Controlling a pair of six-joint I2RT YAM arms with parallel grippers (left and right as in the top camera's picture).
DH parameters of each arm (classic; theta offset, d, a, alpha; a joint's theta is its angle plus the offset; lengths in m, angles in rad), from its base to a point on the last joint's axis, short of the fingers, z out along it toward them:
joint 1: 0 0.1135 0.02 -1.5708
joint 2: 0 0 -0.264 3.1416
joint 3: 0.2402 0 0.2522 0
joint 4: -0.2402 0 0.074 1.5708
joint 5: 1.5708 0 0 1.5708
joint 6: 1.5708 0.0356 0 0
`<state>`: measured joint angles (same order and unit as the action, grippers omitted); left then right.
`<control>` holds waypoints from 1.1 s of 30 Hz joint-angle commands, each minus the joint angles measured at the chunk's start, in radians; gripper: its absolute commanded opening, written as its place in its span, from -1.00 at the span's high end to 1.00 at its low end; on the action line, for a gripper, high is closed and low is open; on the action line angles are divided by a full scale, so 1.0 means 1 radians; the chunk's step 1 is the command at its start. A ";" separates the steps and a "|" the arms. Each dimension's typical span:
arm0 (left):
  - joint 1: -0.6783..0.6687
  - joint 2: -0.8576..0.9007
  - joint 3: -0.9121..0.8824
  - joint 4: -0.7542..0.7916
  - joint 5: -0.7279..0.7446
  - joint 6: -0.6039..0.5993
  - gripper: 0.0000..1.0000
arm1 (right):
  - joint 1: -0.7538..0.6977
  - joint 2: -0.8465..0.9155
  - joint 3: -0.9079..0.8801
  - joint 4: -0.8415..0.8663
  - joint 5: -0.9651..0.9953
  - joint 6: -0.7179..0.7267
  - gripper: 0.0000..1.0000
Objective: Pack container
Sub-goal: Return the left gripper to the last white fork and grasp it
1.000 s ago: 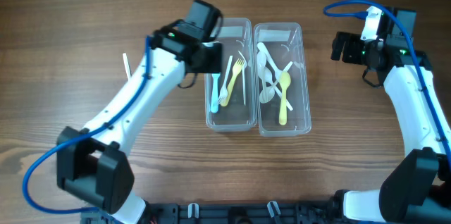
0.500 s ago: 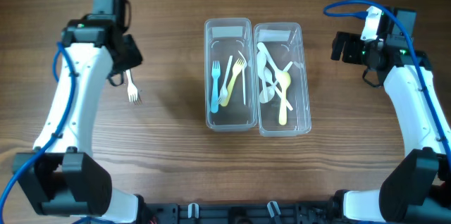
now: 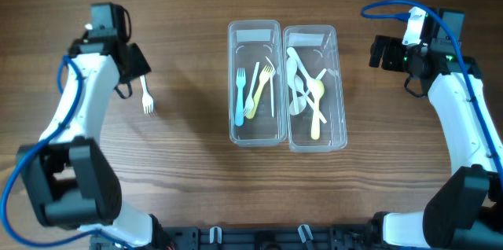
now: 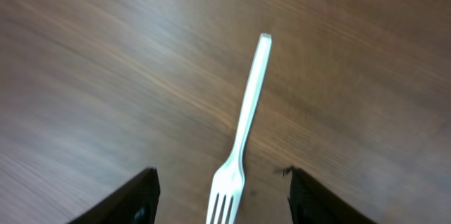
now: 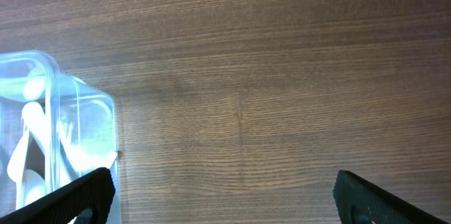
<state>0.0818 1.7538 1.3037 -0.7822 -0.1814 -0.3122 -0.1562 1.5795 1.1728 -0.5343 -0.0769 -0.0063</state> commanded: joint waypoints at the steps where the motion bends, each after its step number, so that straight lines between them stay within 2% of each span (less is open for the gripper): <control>1: 0.005 0.046 -0.059 0.066 0.077 0.074 -0.21 | -0.001 -0.014 -0.006 0.003 0.010 -0.017 -1.00; 7: 0.005 0.104 -0.060 0.084 0.087 0.127 -0.22 | -0.001 -0.014 -0.006 0.003 0.010 -0.017 -0.99; 14: 0.005 0.180 -0.060 0.088 0.089 0.134 -0.25 | -0.001 -0.014 -0.006 0.003 0.010 -0.017 -0.99; 19: 0.005 0.242 -0.060 0.098 0.132 0.209 -0.27 | -0.001 -0.014 -0.006 0.003 0.010 -0.018 -0.99; 24: 0.006 0.252 -0.060 0.101 0.133 0.208 -0.17 | -0.001 -0.014 -0.006 0.003 0.010 -0.017 -1.00; 26: 0.006 0.252 -0.060 0.100 0.132 0.208 -0.02 | -0.001 -0.014 -0.006 0.003 0.010 -0.018 -1.00; 28: 0.006 0.252 -0.060 0.097 0.132 0.208 0.27 | -0.001 -0.014 -0.006 0.003 0.010 -0.018 -0.99; 29: 0.006 0.252 -0.060 0.094 0.132 0.208 0.50 | -0.001 -0.014 -0.006 0.003 0.010 -0.017 -1.00; 33: 0.006 0.252 -0.060 0.083 0.132 0.200 0.73 | -0.001 -0.014 -0.006 0.003 0.010 -0.018 -0.99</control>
<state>0.0818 1.9728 1.2510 -0.6849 -0.0498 -0.1162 -0.1562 1.5795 1.1728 -0.5343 -0.0769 -0.0063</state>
